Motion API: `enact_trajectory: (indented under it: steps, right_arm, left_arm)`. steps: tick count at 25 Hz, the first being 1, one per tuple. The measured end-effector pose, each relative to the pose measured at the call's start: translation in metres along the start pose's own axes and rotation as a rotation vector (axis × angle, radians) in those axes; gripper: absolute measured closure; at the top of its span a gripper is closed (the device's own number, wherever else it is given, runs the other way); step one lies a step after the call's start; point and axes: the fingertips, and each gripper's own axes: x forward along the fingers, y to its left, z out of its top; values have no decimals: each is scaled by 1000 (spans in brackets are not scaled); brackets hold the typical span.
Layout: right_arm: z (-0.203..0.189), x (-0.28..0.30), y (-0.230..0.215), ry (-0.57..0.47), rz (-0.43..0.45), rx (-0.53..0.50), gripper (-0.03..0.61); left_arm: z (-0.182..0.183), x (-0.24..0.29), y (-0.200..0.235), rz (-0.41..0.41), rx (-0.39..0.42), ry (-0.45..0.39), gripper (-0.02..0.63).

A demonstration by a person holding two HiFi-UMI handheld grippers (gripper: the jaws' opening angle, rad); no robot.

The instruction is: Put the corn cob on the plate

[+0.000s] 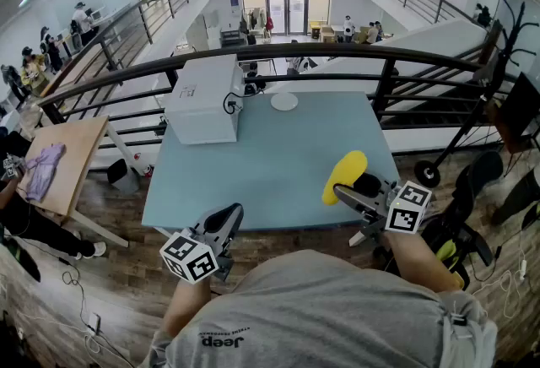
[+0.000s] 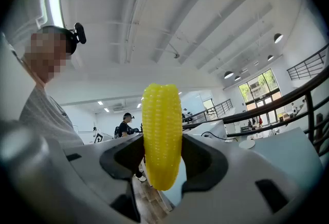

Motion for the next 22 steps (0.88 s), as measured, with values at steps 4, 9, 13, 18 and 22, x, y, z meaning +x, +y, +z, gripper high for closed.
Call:
enact_trajectory:
  steps: [4, 9, 13, 18, 22]
  right_arm:
    - [4, -16, -11, -9, -3, 6, 345]
    - [5, -29, -20, -7, -1, 4, 345]
    - [11, -39, -24, -17, 2, 0, 345]
    - [16, -56, -33, -25, -15, 7, 344]
    - [18, -71, -39, -36, -13, 14, 344]
  left_arm:
    - [-2, 14, -10, 4, 5, 4, 595]
    - [-5, 31, -19, 1, 6, 9, 595]
    - [-3, 45, -27, -12, 17, 13, 595]
    - [-1, 60, -36, -18, 27, 22, 594]
    - [-3, 77, -48, -29, 33, 33, 595]
